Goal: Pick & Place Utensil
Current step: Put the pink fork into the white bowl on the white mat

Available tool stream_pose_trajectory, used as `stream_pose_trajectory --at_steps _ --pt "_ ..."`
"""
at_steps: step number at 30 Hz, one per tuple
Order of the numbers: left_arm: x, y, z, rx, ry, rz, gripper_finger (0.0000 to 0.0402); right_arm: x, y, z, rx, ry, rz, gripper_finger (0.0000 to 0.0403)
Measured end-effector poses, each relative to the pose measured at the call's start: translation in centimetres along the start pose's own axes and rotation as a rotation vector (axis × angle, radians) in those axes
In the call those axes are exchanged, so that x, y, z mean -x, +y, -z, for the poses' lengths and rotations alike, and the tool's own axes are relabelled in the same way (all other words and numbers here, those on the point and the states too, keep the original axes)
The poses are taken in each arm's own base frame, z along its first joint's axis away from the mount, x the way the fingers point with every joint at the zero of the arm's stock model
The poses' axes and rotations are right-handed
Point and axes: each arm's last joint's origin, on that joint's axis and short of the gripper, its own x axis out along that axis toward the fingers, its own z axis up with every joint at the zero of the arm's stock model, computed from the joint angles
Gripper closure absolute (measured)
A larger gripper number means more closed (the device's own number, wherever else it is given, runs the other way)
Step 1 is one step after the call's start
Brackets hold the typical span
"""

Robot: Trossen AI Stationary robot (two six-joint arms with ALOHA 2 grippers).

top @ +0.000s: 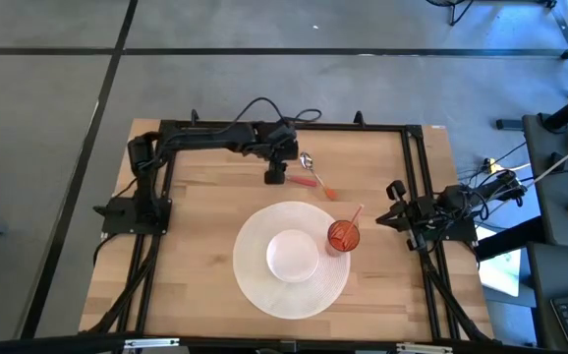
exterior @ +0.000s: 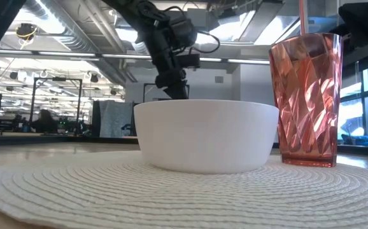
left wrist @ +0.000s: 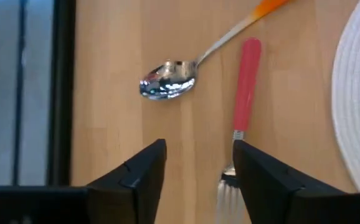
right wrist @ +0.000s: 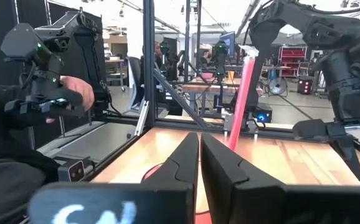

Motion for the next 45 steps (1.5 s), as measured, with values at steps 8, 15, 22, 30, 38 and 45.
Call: stream_pose_trajectory --at_steps 8,15,22,30,38,45 --pt "0.0 -0.3 0.0 0.169 0.027 -0.028 0.0217 0.0 0.0 0.0 0.003 -0.001 0.000 0.0383" --pt "-3.2 -1.2 2.9 0.149 0.261 0.158 0.0222 0.0 0.0 -0.2 0.001 -0.020 0.006 0.0383" --pt "-6.3 -1.4 3.7 0.068 0.278 0.208 0.0210 0.0 0.0 -0.1 0.002 -0.011 0.008 0.0383" --pt "-6.3 -1.1 3.0 0.008 0.199 0.222 0.0206 0.0 0.0 -0.1 0.007 -0.005 0.009 0.0383" --pt "-6.6 -0.9 1.9 -0.025 0.137 0.243 0.0205 0.0 0.0 0.0 0.005 -0.004 0.009 0.0383" --pt "-8.2 -1.3 2.5 -0.052 0.150 0.291 0.0205 -0.1 0.0 0.0 0.005 0.004 0.008 0.0383"
